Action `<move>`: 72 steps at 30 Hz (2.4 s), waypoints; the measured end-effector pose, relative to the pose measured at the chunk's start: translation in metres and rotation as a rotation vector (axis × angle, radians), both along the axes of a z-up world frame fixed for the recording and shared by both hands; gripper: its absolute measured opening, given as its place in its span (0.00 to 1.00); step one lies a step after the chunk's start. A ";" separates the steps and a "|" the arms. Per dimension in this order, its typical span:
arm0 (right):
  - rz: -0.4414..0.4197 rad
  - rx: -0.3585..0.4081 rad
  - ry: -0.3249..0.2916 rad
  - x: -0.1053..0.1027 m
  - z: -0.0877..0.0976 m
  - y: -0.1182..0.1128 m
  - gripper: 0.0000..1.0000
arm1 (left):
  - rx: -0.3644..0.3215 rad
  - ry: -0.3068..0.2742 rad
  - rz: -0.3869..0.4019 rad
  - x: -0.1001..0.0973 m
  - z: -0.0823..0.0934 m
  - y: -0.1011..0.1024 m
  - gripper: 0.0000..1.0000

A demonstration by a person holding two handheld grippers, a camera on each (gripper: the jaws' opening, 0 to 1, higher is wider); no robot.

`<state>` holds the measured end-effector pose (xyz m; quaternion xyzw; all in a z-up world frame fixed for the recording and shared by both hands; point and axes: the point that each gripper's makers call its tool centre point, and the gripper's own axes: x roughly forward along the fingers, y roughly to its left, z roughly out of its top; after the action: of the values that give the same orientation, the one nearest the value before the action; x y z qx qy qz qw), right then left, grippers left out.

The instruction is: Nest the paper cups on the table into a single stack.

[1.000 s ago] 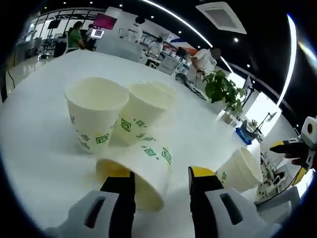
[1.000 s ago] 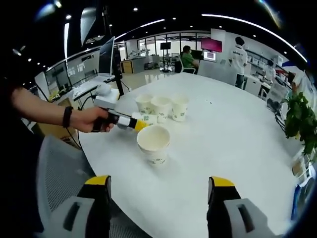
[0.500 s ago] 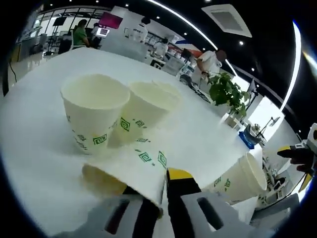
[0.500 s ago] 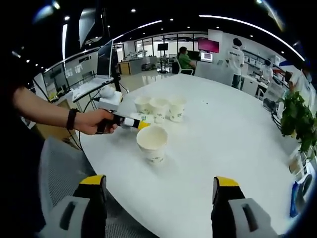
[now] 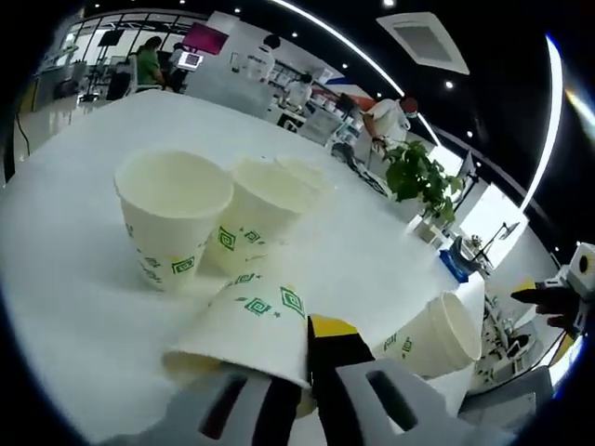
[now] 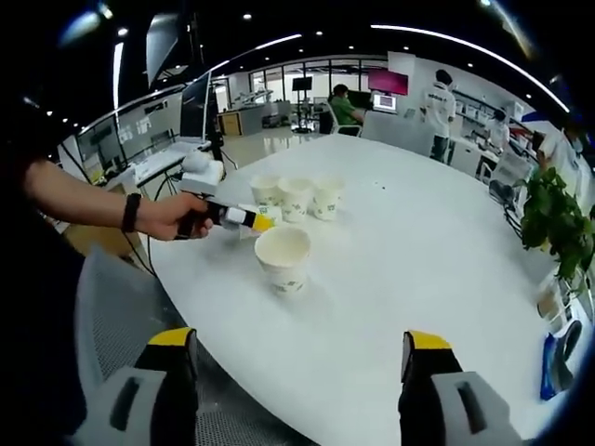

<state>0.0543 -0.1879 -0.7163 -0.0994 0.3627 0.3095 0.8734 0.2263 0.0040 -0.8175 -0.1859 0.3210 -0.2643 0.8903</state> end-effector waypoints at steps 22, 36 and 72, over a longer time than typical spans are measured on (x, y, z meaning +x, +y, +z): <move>0.081 -0.084 0.038 -0.021 -0.027 -0.001 0.91 | 0.259 -0.164 -0.508 -0.058 0.070 -0.012 0.00; 0.095 -0.081 0.026 -0.025 -0.029 0.000 0.89 | 0.524 -0.271 -0.979 -0.087 0.099 -0.036 0.00; 0.031 -0.020 -0.043 -0.018 -0.007 0.002 0.91 | 0.914 -0.225 -1.542 -0.097 0.072 -0.088 0.00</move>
<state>0.0363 -0.1860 -0.7237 -0.1204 0.3456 0.3171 0.8750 0.1294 -0.0836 -0.7450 0.4797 0.3414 -0.6510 0.4790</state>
